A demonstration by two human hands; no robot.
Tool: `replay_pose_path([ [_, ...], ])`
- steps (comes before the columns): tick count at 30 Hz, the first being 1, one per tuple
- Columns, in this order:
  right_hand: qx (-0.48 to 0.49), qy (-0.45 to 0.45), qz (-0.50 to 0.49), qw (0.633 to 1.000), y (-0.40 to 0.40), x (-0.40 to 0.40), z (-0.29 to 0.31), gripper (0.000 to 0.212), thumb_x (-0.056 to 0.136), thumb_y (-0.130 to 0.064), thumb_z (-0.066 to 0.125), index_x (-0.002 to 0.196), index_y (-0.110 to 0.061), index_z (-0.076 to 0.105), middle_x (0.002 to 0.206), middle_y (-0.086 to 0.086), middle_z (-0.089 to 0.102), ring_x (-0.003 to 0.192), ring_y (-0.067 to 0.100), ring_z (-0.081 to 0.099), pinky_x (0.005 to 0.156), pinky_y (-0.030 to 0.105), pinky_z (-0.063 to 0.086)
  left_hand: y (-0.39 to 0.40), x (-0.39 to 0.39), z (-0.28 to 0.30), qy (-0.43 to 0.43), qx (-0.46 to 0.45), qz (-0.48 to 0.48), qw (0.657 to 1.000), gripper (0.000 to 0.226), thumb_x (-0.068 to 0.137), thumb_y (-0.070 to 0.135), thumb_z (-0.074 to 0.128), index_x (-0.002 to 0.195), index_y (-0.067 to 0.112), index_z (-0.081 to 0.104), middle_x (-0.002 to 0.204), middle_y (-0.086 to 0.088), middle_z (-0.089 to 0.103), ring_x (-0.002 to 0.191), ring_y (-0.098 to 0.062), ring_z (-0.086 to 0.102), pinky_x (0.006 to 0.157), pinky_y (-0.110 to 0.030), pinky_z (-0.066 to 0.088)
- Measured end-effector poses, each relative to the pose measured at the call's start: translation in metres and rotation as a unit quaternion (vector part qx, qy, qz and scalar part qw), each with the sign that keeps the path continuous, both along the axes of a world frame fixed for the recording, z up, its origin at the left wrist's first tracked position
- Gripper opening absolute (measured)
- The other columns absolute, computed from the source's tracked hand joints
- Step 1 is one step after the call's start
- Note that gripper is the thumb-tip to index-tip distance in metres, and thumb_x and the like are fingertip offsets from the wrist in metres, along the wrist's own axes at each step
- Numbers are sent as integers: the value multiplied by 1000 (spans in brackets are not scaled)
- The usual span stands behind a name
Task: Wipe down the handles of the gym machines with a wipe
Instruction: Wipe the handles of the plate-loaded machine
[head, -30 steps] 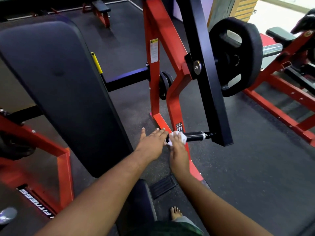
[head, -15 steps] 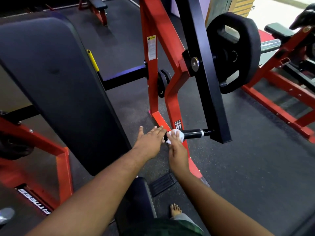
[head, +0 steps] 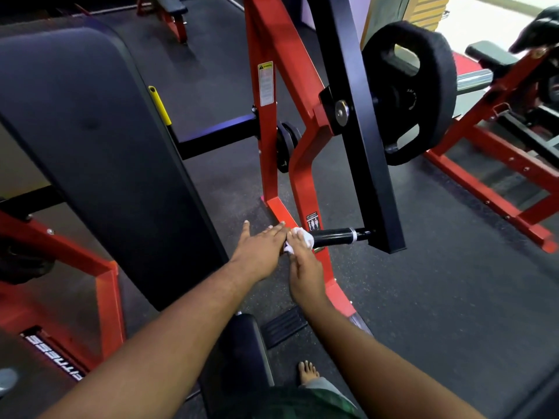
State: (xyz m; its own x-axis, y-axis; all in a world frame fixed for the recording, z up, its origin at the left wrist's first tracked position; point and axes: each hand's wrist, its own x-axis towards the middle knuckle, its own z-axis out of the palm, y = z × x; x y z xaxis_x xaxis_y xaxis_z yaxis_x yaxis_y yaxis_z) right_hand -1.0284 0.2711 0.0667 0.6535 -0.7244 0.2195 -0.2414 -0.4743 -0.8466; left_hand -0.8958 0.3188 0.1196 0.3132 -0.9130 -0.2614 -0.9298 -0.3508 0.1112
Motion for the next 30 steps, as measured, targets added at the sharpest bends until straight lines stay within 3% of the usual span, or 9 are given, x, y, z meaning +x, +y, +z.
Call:
replay_pose_path([
  [3, 30, -62, -8, 998, -8, -27, -7, 45, 99, 8, 48, 140, -7, 58, 146, -3, 55, 141, 7, 45, 118, 25, 32, 0, 0, 0, 2, 3, 4, 1000, 57, 112, 26, 38, 164, 26, 15, 173, 6, 9, 156, -13, 22, 123, -67, -1],
  [5, 34, -45, -108, 993, -38, -41, -13, 45, 102, 3, 46, 143, -13, 56, 147, -7, 53, 141, 4, 44, 119, 29, 34, 1, -1, -1, 3, 2, 0, 1000, 56, 112, 29, 39, 163, 25, 16, 173, 5, 10, 156, -15, 23, 122, -68, -1],
  [8, 45, 49, -197, 978, -70, -31, -18, 41, 104, -11, 37, 140, -11, 57, 149, 9, 52, 144, 26, 41, 120, 45, 33, 0, -1, 1, 10, 4, -1, 1000, 55, 112, 33, 38, 163, 24, 19, 173, 4, 12, 156, -16, 24, 122, -67, -3],
  [10, 7, 70, -150, 986, -52, -11, -17, 45, 100, -12, 34, 138, -7, 58, 149, 16, 50, 146, 34, 36, 121, 48, 29, -2, -1, 2, 7, 10, -1, 1000, 55, 112, 34, 37, 163, 24, 19, 173, 5, 11, 156, -15, 23, 122, -67, -3],
  [16, 42, -60, 19, 997, 1, -19, -8, 49, 95, 10, 45, 140, -5, 57, 150, 6, 52, 146, 11, 38, 122, 30, 28, -3, 0, -2, -1, 18, -3, 1000, 55, 112, 29, 35, 163, 26, 16, 173, 7, 8, 157, -13, 20, 122, -68, -1],
  [19, 33, -51, -92, 994, -47, -49, -13, 50, 97, 12, 44, 142, -5, 56, 149, -5, 50, 143, 6, 41, 121, 27, 27, -3, -2, -1, -15, 23, -11, 1000, 54, 112, 32, 32, 163, 22, 14, 173, 1, 12, 158, -17, 18, 122, -69, -2],
  [21, 27, 23, -166, 985, -93, -66, -20, 42, 103, 2, 43, 143, -6, 54, 151, 3, 50, 148, 15, 35, 123, 29, 24, -5, -2, 1, -27, 30, -26, 999, 55, 112, 36, 31, 162, 19, 16, 171, -1, 20, 158, -19, 16, 122, -69, -4],
  [24, 10, 126, -150, 981, -124, -65, -32, 35, 107, -9, 36, 134, 2, 54, 145, 18, 51, 146, 37, 32, 120, 44, 30, -13, 0, 7, -44, 49, -43, 997, 56, 111, 45, 26, 160, 18, 24, 166, -2, 33, 158, -20, 16, 122, -69, -7],
  [30, -40, 104, -110, 988, -100, -50, -40, 37, 107, -10, 39, 139, -5, 56, 149, 12, 50, 146, 28, 37, 121, 47, 29, -24, -2, 4, -30, 74, -32, 996, 54, 110, 48, 22, 153, 19, 33, 162, -3, 38, 158, -22, 17, 120, -72, -4],
])
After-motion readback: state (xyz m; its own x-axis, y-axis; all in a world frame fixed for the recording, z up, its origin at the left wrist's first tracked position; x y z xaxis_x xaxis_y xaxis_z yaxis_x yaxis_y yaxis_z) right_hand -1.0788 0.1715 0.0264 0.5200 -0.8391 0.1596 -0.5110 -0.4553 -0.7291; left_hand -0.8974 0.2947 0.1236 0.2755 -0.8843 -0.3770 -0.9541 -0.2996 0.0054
